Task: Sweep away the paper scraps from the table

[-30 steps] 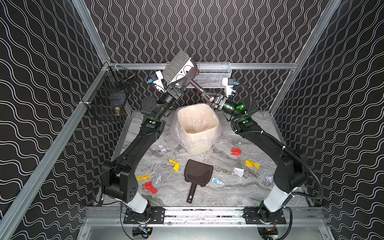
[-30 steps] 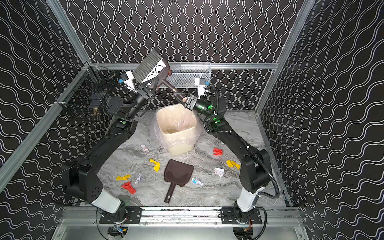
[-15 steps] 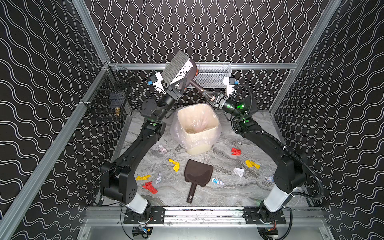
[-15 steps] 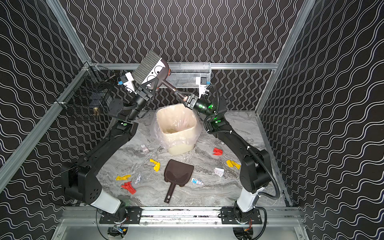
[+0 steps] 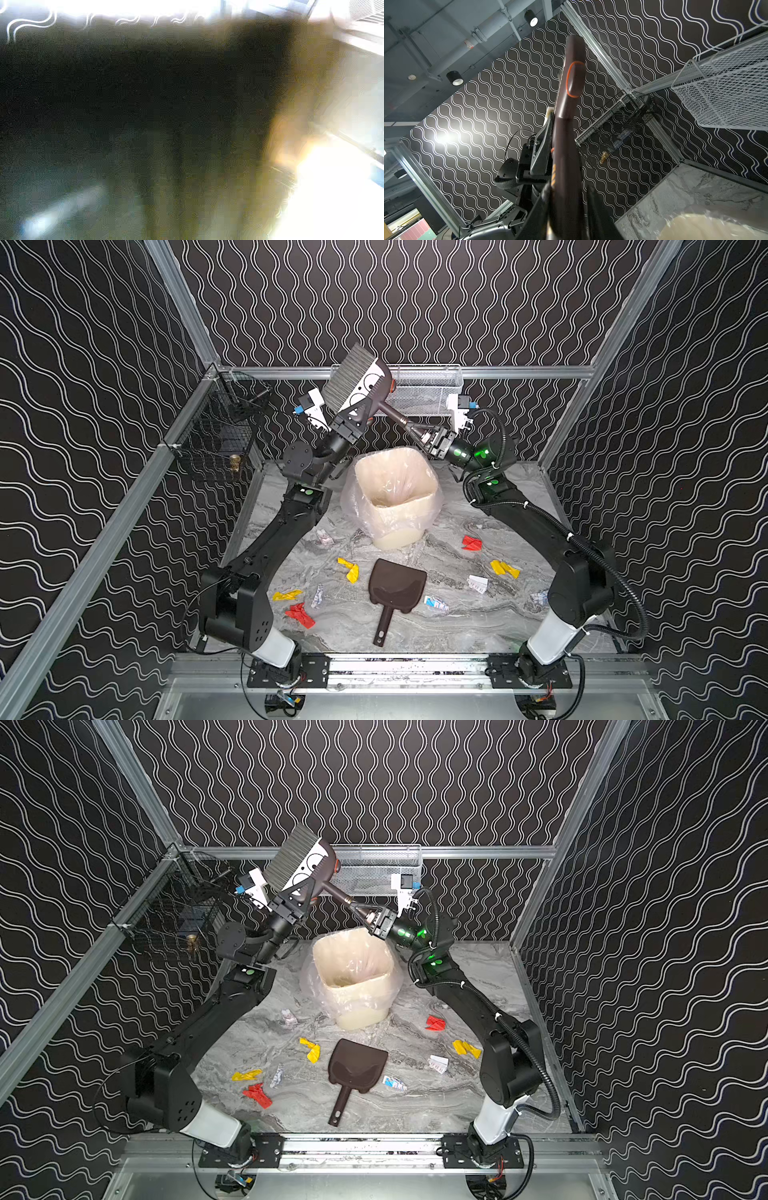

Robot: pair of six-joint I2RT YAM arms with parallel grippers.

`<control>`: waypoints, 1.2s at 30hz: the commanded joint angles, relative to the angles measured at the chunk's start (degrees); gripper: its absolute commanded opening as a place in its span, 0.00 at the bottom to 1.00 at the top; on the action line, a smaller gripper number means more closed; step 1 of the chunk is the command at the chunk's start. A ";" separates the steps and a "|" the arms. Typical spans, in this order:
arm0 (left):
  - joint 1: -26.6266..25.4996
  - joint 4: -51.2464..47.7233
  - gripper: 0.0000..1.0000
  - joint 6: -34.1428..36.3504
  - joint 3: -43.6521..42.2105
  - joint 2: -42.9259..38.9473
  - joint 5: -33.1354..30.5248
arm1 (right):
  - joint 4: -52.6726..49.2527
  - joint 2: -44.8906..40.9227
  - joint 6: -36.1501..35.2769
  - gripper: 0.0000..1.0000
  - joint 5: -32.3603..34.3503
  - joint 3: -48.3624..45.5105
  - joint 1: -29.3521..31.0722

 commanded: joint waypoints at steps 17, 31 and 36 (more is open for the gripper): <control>0.86 -3.21 0.59 3.09 -1.30 -0.35 5.44 | 0.78 -2.69 -1.03 0.00 1.15 -1.02 -0.07; 1.78 -9.92 0.99 7.81 -0.42 -3.40 5.79 | -6.30 -4.90 -5.18 0.00 3.72 -1.94 -2.83; 2.41 -18.35 0.99 11.44 -1.58 -6.63 5.72 | -9.23 -6.85 -6.65 0.00 3.11 -2.02 -4.93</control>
